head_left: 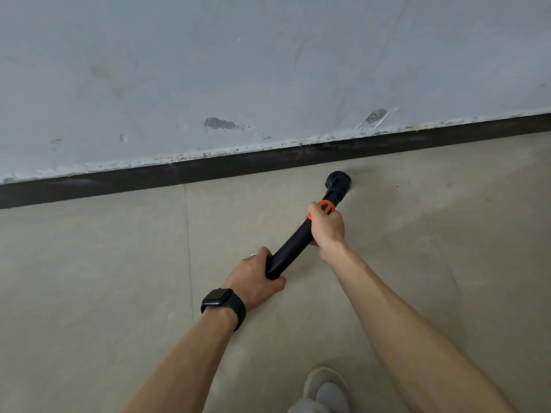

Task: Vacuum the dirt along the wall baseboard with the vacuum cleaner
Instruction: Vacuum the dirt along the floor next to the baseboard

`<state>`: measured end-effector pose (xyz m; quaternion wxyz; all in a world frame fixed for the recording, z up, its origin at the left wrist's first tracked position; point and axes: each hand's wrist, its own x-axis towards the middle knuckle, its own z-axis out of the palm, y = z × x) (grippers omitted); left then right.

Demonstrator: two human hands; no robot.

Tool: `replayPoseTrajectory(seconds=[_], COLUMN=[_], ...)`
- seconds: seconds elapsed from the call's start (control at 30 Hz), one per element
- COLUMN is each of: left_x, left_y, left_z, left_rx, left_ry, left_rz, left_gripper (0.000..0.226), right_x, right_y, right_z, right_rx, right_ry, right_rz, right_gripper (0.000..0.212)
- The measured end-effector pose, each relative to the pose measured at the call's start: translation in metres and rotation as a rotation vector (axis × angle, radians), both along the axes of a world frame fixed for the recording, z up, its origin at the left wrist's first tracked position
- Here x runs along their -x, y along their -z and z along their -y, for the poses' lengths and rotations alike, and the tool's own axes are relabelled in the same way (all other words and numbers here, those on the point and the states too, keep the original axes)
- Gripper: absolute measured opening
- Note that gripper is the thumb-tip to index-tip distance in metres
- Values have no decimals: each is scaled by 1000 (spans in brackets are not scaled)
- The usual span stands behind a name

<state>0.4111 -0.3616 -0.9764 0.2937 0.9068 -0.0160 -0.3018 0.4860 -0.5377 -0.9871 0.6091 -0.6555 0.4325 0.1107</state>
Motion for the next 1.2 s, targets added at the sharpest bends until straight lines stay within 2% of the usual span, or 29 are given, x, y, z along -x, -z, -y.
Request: replayPoseTrajectory(seconds=[0.1, 0.2, 0.3, 0.5, 0.6, 0.83, 0.97, 1.03, 1.2], left_x=[-9, -19, -14, -9, -18, -37, -39, -35, -17], left_y=[-4, -13, -22, -29, -31, -25, -20, -18, -19], left_z=[14, 38, 70, 133, 139, 69, 43, 32, -9], left_rx=[-30, -80, -105, -115, -155, -151, -118, -111, -170], left_ry=[123, 308, 401, 418, 370, 251, 162, 148, 180], left_rz=[-78, -93, 8, 293, 319, 177, 110, 70, -49], left_gripper=[50, 50, 43, 41, 39, 35, 36, 36, 33], right_x=[12, 30, 46, 34, 12, -20, -34, -32, 13], right_y=[0, -2, -6, -19, -20, -3, -3, -6, -10], right_z=[30, 62, 97, 158, 158, 88, 55, 43, 4], right_rx=[26, 6, -52, -127, -192, -240, -169, -122, -118], right_ry=[103, 247, 367, 461, 446, 279, 166, 109, 109], right_rz=[-11, 11, 60, 154, 180, 174, 119, 66, 21], right_gripper=[36, 21, 10, 7, 9, 14, 32, 41, 42])
